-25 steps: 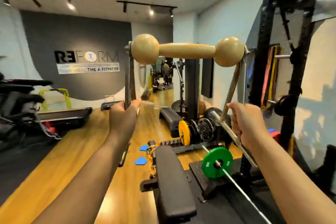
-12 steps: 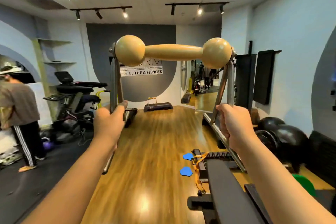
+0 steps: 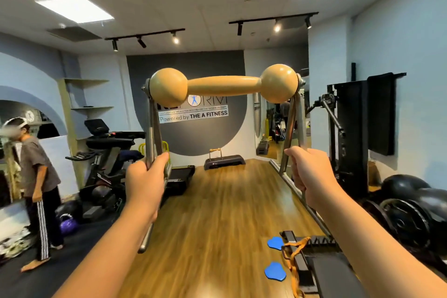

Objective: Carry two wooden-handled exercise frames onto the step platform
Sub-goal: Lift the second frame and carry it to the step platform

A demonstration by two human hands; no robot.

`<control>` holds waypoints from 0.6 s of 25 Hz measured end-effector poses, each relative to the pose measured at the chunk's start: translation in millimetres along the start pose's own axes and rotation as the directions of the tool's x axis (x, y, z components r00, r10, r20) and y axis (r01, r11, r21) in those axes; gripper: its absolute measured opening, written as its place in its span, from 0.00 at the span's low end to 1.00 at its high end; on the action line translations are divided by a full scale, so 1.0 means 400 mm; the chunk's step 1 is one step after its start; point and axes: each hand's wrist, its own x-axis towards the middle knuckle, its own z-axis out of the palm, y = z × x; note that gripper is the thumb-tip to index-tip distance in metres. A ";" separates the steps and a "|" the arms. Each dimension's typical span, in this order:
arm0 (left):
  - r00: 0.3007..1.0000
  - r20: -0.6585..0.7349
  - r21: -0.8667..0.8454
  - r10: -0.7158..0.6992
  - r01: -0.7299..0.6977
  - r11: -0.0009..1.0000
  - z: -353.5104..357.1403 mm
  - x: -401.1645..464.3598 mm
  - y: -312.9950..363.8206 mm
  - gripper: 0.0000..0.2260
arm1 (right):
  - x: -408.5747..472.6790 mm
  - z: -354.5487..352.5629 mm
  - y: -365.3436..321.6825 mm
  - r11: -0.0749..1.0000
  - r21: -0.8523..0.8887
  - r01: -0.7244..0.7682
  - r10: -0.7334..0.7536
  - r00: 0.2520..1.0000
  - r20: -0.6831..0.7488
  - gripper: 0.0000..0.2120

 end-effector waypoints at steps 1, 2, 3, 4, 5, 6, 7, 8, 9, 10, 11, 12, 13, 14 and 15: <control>1.000 0.010 0.005 0.006 -0.006 1.000 0.036 0.058 -0.024 0.15 | 0.071 0.023 0.017 1.000 0.008 0.001 -0.001 1.000 0.002 0.13; 1.000 0.008 0.013 0.007 -0.007 1.000 0.070 0.111 -0.053 0.16 | 0.140 0.045 0.036 1.000 0.012 0.000 0.000 1.000 0.004 0.13; 1.000 -0.002 0.020 0.009 -0.009 1.000 0.099 0.157 -0.077 0.18 | 0.198 0.064 0.050 1.000 0.012 0.000 0.000 1.000 0.009 0.13; 1.000 -0.004 0.020 0.013 -0.013 1.000 0.127 0.200 -0.096 0.19 | 0.252 0.081 0.060 1.000 0.020 0.005 -0.005 1.000 0.017 0.14; 1.000 -0.008 0.011 0.018 -0.018 1.000 0.158 0.249 -0.126 0.19 | 0.313 0.103 0.074 0.999 0.029 0.014 -0.014 1.000 0.027 0.14; 1.000 -0.015 0.005 0.022 -0.022 1.000 0.186 0.294 -0.158 0.19 | 0.372 0.124 0.090 0.999 0.026 0.022 -0.022 0.999 0.027 0.15; 0.999 -0.023 0.006 0.024 -0.024 1.000 0.216 0.336 -0.192 0.18 | 0.430 0.144 0.106 1.000 0.013 0.028 -0.029 0.999 0.022 0.15; 0.999 -0.030 0.008 0.020 -0.020 1.000 0.244 0.373 -0.223 0.18 | 0.484 0.164 0.120 0.999 0.003 0.033 -0.033 0.999 0.018 0.15; 0.999 -0.036 0.006 0.010 -0.010 1.000 0.267 0.407 -0.252 0.18 | 0.534 0.185 0.135 0.999 0.000 0.032 -0.032 0.999 0.022 0.15; 0.999 -0.045 0.007 0.000 0.000 1.000 0.289 0.444 -0.281 0.18 | 0.583 0.208 0.149 0.999 -0.004 0.031 -0.031 0.999 0.034 0.14; 0.999 -0.053 0.011 -0.007 0.008 1.000 0.307 0.479 -0.308 0.18 | 0.623 0.227 0.160 1.000 -0.012 0.026 -0.025 0.999 0.043 0.13; 0.998 -0.060 0.014 -0.009 0.010 1.000 0.321 0.515 -0.334 0.18 | 0.661 0.249 0.172 1.000 -0.021 0.021 -0.020 0.999 0.050 0.13; 0.998 -0.063 0.014 -0.011 0.012 1.000 0.335 0.561 -0.367 0.19 | 0.707 0.278 0.192 0.999 -0.030 0.017 -0.016 0.999 0.052 0.13; 0.998 -0.058 0.011 -0.014 0.015 1.000 0.350 0.610 -0.403 0.19 | 0.754 0.308 0.213 0.999 -0.036 0.011 -0.010 0.999 0.042 0.13; 0.999 -0.051 0.016 -0.014 0.015 1.000 0.365 0.662 -0.442 0.20 | 0.805 0.339 0.236 0.999 -0.036 0.009 -0.007 0.999 0.038 0.12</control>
